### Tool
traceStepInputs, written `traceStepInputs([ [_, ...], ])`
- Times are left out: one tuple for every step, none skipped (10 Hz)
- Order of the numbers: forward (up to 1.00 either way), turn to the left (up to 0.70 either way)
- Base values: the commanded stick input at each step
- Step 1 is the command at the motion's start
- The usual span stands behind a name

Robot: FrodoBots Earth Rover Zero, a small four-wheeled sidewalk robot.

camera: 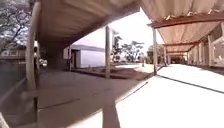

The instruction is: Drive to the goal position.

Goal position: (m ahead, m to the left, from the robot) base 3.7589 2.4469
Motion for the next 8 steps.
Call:
traceStepInputs([
  [0.7, 0.1],
  [0.7, 0.26],
  [0.7, 0.35],
  [0.7, 0.35],
  [0.7, 0.35],
  [0.7, 0.35],
  [0.7, 0.35],
  [0.7, 0.22],
])
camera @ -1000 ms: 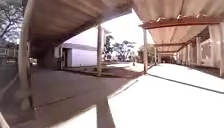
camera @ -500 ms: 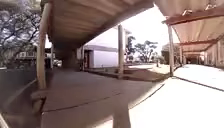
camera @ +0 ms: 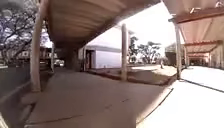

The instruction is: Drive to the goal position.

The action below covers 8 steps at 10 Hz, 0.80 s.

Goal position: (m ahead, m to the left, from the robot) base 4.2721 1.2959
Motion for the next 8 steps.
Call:
traceStepInputs([
  [0.7, 0.06],
  [0.7, 0.0],
  [0.7, 0.0],
  [0.7, 0.0],
  [0.7, 0.0],
  [0.7, 0.0],
  [0.7, 0.0],
  [0.7, 0.0],
])
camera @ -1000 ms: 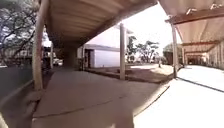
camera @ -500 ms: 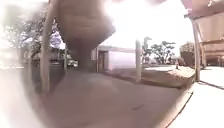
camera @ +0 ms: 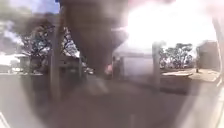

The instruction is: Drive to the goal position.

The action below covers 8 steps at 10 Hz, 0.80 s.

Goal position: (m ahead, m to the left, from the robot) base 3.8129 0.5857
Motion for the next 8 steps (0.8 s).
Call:
traceStepInputs([
  [0.7, 0.2],
  [0.7, 0.04],
  [0.7, 0.0],
  [0.7, 0.0],
  [0.7, 0.0],
  [0.7, 0.0],
  [0.7, 0.21],
  [0.7, 0.28],
])
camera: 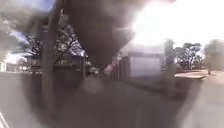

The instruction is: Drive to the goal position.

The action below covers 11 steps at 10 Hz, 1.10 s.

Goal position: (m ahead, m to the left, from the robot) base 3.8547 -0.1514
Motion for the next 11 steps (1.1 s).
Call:
traceStepInputs([
  [0.7, 0.35],
  [0.7, 0.2],
  [0.7, 0.04],
  [0.7, 0.0],
  [0.7, 0.0],
  [0.7, 0.0],
  [0.7, 0.0],
  [0.7, 0.0],
  [0.7, 0.0],
  [0.7, 0.0],
  [0.7, 0.0],
])
